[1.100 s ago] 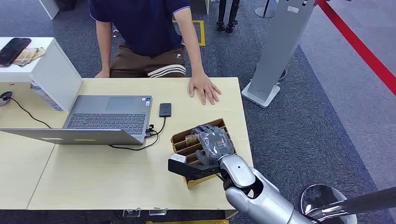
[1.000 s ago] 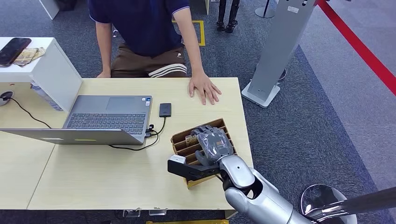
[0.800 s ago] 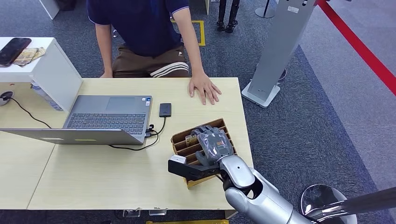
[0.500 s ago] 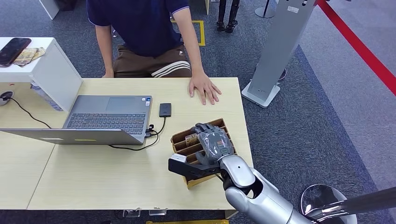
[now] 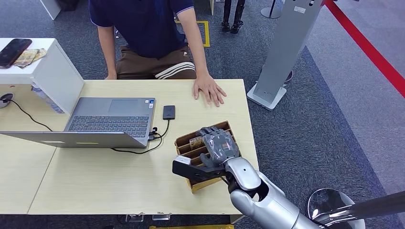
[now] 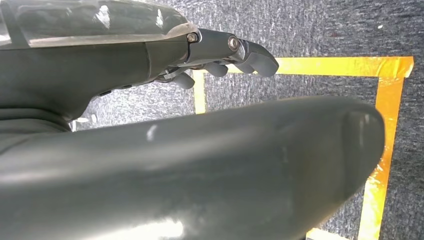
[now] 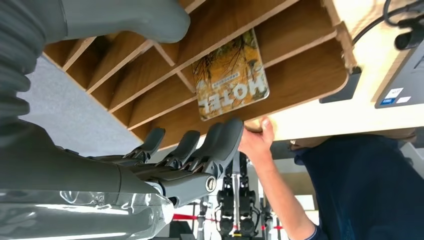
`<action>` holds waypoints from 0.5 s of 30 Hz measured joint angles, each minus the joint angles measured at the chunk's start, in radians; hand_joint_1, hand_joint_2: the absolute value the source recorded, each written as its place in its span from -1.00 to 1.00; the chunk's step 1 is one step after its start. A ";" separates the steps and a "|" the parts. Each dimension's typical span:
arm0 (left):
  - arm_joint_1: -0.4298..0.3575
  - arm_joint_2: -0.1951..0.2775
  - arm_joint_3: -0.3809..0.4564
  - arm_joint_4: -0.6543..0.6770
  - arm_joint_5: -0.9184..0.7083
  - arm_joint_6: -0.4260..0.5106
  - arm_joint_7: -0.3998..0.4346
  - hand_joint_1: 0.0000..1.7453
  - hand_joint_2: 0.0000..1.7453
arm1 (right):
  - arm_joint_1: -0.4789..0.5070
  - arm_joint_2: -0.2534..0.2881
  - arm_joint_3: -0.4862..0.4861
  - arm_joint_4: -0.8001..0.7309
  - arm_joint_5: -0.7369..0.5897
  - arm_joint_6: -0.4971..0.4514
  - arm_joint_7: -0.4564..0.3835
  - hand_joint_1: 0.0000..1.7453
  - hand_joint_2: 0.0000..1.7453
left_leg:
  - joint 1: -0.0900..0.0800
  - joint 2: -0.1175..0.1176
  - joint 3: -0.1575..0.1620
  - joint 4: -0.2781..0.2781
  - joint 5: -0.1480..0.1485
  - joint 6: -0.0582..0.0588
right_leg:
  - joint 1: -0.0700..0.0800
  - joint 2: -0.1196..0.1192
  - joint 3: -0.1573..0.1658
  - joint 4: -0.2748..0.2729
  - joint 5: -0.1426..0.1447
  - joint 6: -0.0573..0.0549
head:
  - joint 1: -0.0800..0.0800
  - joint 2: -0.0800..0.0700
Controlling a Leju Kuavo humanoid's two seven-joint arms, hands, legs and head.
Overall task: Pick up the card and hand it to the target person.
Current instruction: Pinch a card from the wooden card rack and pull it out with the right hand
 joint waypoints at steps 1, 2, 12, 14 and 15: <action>0.000 0.000 0.000 0.000 0.000 0.000 0.000 -1.00 -1.00 | 0.000 0.001 0.000 0.004 -0.002 0.001 -0.002 -0.31 1.00 | 0.000 0.000 0.000 0.000 0.000 0.000 | 0.000 0.000 0.000 0.000 0.000 0.000 | 0.000 0.000; 0.000 0.000 0.000 0.000 0.000 0.000 0.000 -1.00 -1.00 | 0.000 0.003 0.001 0.007 -0.003 0.002 -0.004 -0.30 1.00 | 0.000 0.000 0.000 0.000 0.000 0.000 | 0.000 0.000 0.000 0.000 0.000 0.000 | 0.000 0.000; -0.006 0.000 0.000 0.000 -0.001 0.000 0.001 -1.00 -1.00 | -0.009 0.011 0.007 0.042 -0.001 0.005 -0.007 -0.25 1.00 | 0.000 0.000 0.000 0.000 0.000 0.000 | 0.000 0.000 0.000 0.000 0.000 0.000 | 0.000 0.000; -0.006 0.000 0.000 0.000 -0.001 -0.001 0.001 -1.00 -1.00 | -0.010 0.011 0.007 0.047 -0.001 0.002 -0.007 -0.23 1.00 | 0.000 0.000 0.000 0.000 0.000 0.000 | 0.000 0.000 0.000 0.000 0.000 0.000 | 0.000 0.000; -0.007 0.000 0.000 0.000 -0.002 -0.002 0.001 -1.00 -1.00 | -0.011 0.012 0.007 0.048 -0.002 0.001 -0.007 -0.23 1.00 | 0.000 0.000 0.000 0.000 0.000 0.000 | 0.000 0.000 0.000 0.000 0.000 0.000 | 0.000 0.000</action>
